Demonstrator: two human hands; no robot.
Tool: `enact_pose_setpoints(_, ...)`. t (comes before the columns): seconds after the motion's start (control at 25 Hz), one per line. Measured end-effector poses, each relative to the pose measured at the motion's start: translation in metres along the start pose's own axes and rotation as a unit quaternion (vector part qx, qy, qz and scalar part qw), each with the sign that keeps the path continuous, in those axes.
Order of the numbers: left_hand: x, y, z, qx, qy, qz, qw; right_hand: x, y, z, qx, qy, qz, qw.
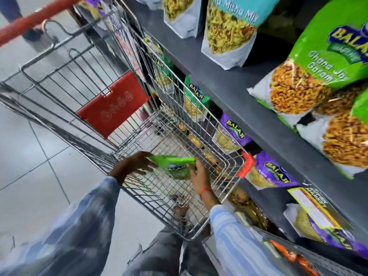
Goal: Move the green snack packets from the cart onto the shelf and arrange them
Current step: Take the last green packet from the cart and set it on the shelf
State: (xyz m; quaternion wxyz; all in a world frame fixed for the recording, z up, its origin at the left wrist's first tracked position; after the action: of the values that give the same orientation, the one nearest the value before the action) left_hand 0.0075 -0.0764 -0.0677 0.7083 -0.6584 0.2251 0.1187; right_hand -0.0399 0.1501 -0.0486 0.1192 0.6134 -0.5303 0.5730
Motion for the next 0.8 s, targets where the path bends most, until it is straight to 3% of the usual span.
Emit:
enact_pose_setpoints(0.08,-0.018,-0.009,0.005,0.047,-0.069,0.068,0.994,0.016,-0.003,-0.025,-0.055,0.045,-0.019,0.997)
enact_pose_setpoints(0.24,-0.062,-0.024,0.035,0.058,-0.012,0.192,0.98,0.048,-0.019,-0.066,-0.101,0.109,-0.081,0.986)
enact_pose_setpoints(0.36,-0.109,-0.047,0.053,0.045,0.004,0.277,0.96,0.067,-0.038,-0.101,-0.184,0.151,-0.136,0.962)
enact_pose_setpoints(0.64,-0.189,-0.106,0.12,0.124,-0.001,0.386,0.914,0.102,-0.105,-0.174,-0.285,0.241,-0.228,0.899)
enact_pose_setpoints(0.72,-0.204,-0.123,0.143,0.118,0.006,0.404,0.907,0.101,-0.128,-0.191,-0.272,0.236,-0.243,0.901)
enact_pose_setpoints(0.8,-0.217,-0.136,0.164,0.122,0.0,0.404,0.907,0.092,-0.147,-0.196,-0.219,0.191,-0.216,0.932)
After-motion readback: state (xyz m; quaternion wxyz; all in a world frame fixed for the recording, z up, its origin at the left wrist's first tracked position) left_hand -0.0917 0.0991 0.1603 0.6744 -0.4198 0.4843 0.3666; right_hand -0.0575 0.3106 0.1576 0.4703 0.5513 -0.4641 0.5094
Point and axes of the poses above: each hand's wrist, its own y-axis towards the middle knuckle, its own z-axis out of the palm, x = y × z, the point moved 5 cm from there along y, towards the middle knuckle, and after that the axes turned 9 degrees about x, right-handed, at the moved point
